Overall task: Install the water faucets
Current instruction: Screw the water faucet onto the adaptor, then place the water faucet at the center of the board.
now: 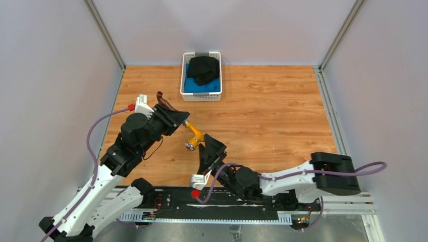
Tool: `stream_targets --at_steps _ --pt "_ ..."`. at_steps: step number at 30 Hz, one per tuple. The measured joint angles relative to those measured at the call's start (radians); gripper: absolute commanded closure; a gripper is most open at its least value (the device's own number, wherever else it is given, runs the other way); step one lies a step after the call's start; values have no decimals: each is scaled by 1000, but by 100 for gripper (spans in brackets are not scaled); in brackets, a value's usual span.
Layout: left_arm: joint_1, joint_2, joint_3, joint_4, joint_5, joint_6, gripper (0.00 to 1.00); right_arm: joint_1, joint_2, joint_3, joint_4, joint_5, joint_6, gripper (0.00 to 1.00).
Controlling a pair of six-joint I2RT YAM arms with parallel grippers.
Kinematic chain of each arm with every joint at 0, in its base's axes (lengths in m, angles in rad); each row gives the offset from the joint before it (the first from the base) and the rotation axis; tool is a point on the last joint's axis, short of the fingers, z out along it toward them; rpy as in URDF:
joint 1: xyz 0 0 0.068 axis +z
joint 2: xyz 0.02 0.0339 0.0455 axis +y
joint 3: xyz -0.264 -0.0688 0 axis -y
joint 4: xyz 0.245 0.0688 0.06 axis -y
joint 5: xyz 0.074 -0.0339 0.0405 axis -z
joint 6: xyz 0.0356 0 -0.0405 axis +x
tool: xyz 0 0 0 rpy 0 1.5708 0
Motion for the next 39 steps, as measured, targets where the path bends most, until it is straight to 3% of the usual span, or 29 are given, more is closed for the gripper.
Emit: stream_targets --at_steps 4,8,15,20,25,39 --pt "0 0 0 0 7 -2 100 0 179 50 244 57 -180 38" --pt "0 0 0 0 13 -2 100 -1 276 124 319 98 -248 48" --pt "3 -2 0 1 13 3 100 -10 282 155 364 128 -261 99" --pt "3 3 0 2 13 5 100 -10 282 155 364 134 -225 100" --pt "3 6 0 2 14 6 100 -10 267 155 359 137 -83 100" --pt "2 -6 -29 28 39 -26 100 -58 23 68 102 -27 668 100"
